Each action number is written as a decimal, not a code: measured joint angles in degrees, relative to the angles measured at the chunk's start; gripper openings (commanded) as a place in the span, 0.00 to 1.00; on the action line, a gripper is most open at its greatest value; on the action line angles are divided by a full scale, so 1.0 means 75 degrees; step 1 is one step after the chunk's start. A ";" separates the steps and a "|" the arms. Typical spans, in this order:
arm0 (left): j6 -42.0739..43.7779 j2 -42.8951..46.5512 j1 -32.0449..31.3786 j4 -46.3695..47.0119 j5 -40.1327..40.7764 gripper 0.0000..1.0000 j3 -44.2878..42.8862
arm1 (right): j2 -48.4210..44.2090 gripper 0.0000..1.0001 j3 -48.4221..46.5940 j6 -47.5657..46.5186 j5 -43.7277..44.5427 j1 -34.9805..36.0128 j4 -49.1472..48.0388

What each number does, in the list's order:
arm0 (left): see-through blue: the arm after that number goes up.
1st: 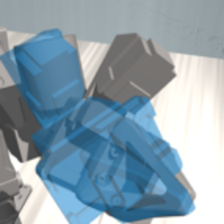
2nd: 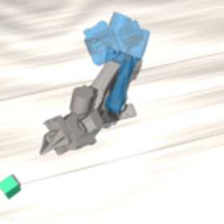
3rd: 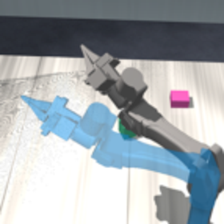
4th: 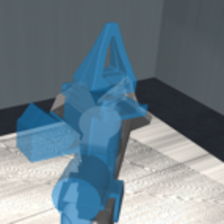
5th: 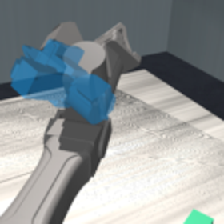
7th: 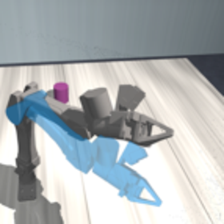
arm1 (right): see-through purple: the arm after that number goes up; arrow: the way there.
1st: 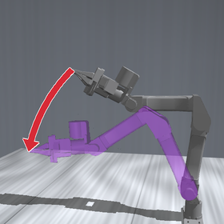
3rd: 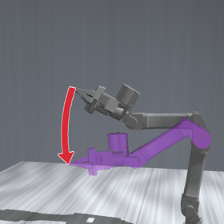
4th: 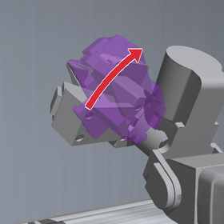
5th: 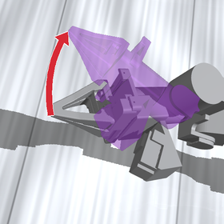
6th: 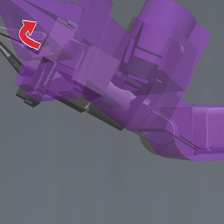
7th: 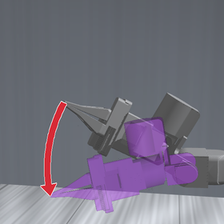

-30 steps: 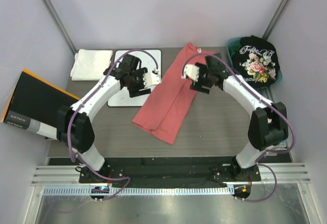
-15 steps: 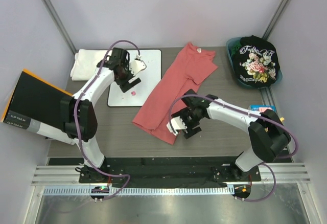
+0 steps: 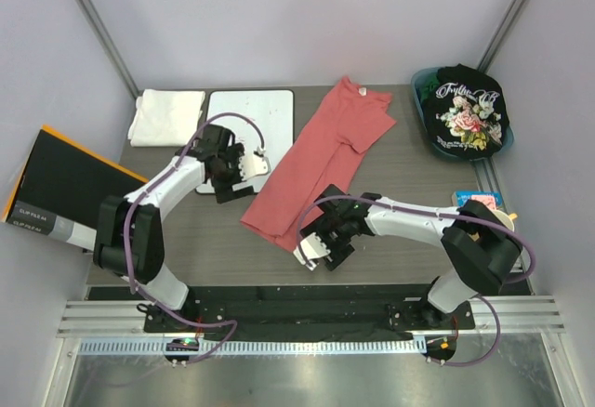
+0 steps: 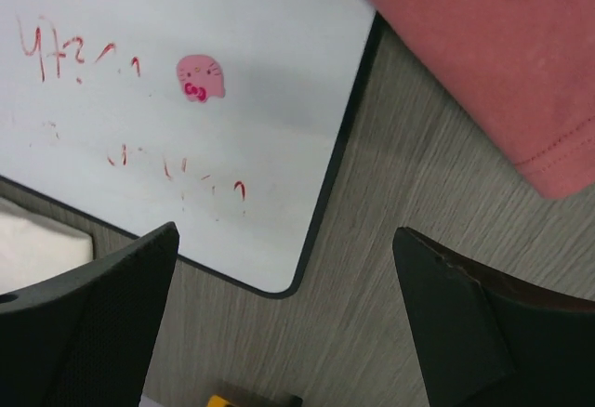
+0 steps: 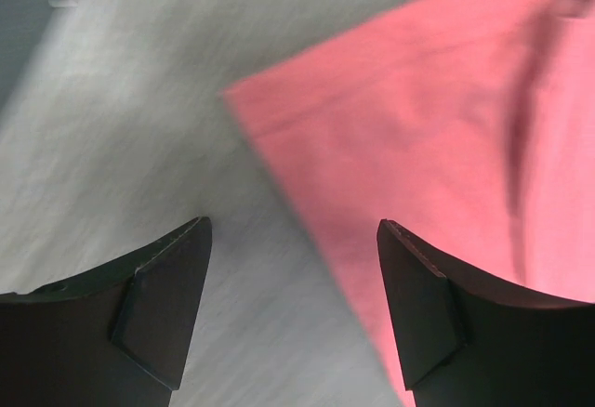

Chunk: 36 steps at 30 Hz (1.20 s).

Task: Fold and stack the t-shirts
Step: Rotate the tshirt 45 degrees

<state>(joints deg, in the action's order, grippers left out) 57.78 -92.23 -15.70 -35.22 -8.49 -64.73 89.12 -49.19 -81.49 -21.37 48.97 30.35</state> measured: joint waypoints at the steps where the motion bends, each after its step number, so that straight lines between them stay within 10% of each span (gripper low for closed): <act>1: 0.0329 0.0114 0.0000 0.0152 -0.0085 0.98 0.0259 | 0.0067 0.77 -0.0067 0.0070 0.0041 0.0009 -0.0137; 21: 0.5619 0.1239 -0.0003 0.2174 -0.2381 1.00 0.3223 | 0.0554 0.75 -0.0399 0.1177 0.0434 0.0408 -0.1180; 36: 0.7510 0.1250 0.0099 0.0466 -0.3926 0.98 0.3144 | -0.0224 0.70 0.0443 0.1626 0.0516 0.0434 -0.1297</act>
<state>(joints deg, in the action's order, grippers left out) 114.10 -82.85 -14.96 -31.73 -37.93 -41.15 87.44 -45.87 -69.30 -17.50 52.23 20.62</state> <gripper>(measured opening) 0.992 0.704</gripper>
